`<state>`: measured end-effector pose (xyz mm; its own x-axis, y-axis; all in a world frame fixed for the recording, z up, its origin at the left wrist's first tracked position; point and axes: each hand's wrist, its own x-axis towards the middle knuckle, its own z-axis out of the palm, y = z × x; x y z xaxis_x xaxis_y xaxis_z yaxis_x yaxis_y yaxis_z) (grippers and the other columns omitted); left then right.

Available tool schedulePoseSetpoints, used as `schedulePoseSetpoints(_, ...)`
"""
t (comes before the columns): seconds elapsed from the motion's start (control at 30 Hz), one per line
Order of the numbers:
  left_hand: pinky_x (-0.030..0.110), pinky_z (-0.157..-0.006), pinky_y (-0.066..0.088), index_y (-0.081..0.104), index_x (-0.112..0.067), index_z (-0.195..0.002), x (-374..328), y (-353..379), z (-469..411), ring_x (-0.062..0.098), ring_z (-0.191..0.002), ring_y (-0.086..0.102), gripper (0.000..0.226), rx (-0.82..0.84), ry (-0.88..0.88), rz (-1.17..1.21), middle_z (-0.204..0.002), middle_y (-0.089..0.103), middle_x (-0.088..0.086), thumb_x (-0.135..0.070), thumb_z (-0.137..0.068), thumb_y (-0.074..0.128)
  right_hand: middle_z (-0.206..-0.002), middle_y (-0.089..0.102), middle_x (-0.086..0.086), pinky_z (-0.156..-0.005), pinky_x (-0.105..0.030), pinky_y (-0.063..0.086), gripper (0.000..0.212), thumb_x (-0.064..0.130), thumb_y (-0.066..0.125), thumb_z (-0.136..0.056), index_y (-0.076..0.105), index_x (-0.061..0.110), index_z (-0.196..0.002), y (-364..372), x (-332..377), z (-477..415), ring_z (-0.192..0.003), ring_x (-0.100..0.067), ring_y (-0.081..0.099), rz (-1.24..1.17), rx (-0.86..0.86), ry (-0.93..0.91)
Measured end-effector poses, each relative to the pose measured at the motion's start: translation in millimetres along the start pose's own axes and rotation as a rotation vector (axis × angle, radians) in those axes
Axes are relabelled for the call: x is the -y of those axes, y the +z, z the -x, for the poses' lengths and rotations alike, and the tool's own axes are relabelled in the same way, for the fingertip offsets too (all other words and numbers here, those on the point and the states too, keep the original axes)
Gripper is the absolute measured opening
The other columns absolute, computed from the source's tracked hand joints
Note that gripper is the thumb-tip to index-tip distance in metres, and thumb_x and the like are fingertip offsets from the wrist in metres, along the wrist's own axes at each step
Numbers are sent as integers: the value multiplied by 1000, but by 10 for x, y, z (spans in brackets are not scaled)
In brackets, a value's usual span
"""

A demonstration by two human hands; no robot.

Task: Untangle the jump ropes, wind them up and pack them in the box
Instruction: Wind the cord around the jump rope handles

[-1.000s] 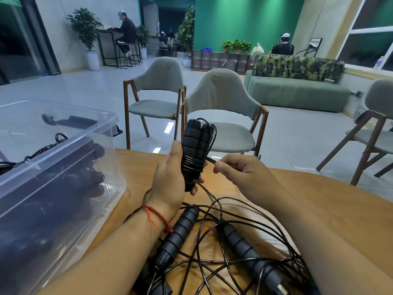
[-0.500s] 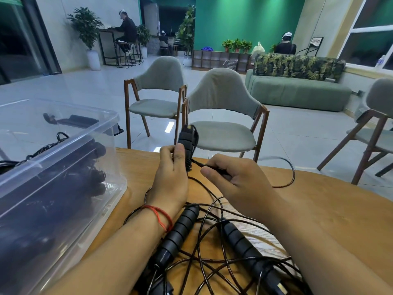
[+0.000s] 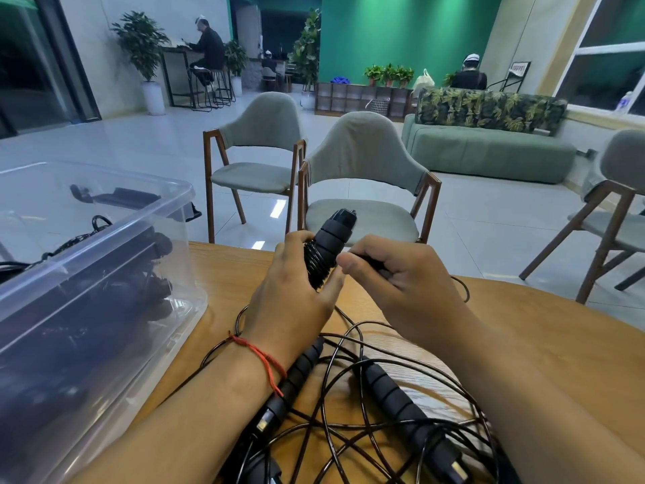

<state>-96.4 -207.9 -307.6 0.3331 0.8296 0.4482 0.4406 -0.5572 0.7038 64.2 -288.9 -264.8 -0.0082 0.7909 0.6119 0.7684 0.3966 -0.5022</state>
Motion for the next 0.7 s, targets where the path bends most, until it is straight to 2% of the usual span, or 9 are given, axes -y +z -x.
schedulePoseSetpoints(0.1,44,-74,58,39,-36,-130,13,6,-13,11,-91,59,49,-3,-28,-16,-114,52,-7,-59,-90,56,-71,60,17,-57,-31,45,23,39,62,-107,75,23,-96,-20,18,-15,-66,-12,58,139,19,-91)
schedulePoseSetpoints(0.2,44,-75,58,39,-35,-131,29,4,-14,10,-92,57,60,28,-77,3,-116,53,-5,-65,-79,44,-75,53,22,-55,-25,41,25,42,61,-107,75,24,-95,-58,38,-25,-64,-4,49,307,38,-204)
schedulePoseSetpoints(0.27,45,-76,59,38,-34,-131,36,3,-10,9,-92,56,53,59,-95,-17,-116,52,-5,-59,-84,46,-76,55,21,-56,-19,33,25,44,63,-106,75,25,-94,-93,37,-39,-66,-1,44,421,32,-268)
schedulePoseSetpoints(0.33,44,-74,58,37,-37,-126,30,-1,-6,14,-90,57,38,83,-79,-88,-110,52,-6,-52,-93,50,-79,66,14,-56,-22,30,26,46,67,-104,75,24,-93,-133,25,-52,-65,-8,52,498,10,-299)
schedulePoseSetpoints(0.43,39,-71,56,42,-41,-119,16,-11,7,14,-90,57,29,109,10,-189,-106,52,-10,-58,-98,49,-81,70,11,-58,-23,30,27,47,70,-102,78,24,-91,-217,21,-76,-68,-12,61,565,-66,-343)
schedulePoseSetpoints(0.53,35,-77,57,47,-44,-125,4,4,36,9,-98,58,41,214,139,-234,-112,56,-14,-74,-97,44,-78,70,11,-53,-26,40,28,48,70,-102,79,24,-89,-308,33,-114,-65,-14,62,552,-98,-346)
schedulePoseSetpoints(0.6,34,-79,56,48,-47,-126,-4,7,47,5,-98,57,47,250,228,-245,-111,56,-18,-81,-96,37,-72,68,10,-52,-28,43,32,51,71,-101,76,25,-83,-360,23,-138,-62,-14,61,535,-103,-300)
schedulePoseSetpoints(0.7,23,-70,45,51,-47,-125,-33,-26,66,-3,-89,52,42,270,364,-203,-102,50,-26,-78,-99,40,-66,63,10,-52,-27,38,38,61,70,-96,71,29,-76,-424,22,-158,-59,-12,56,508,-64,-169)
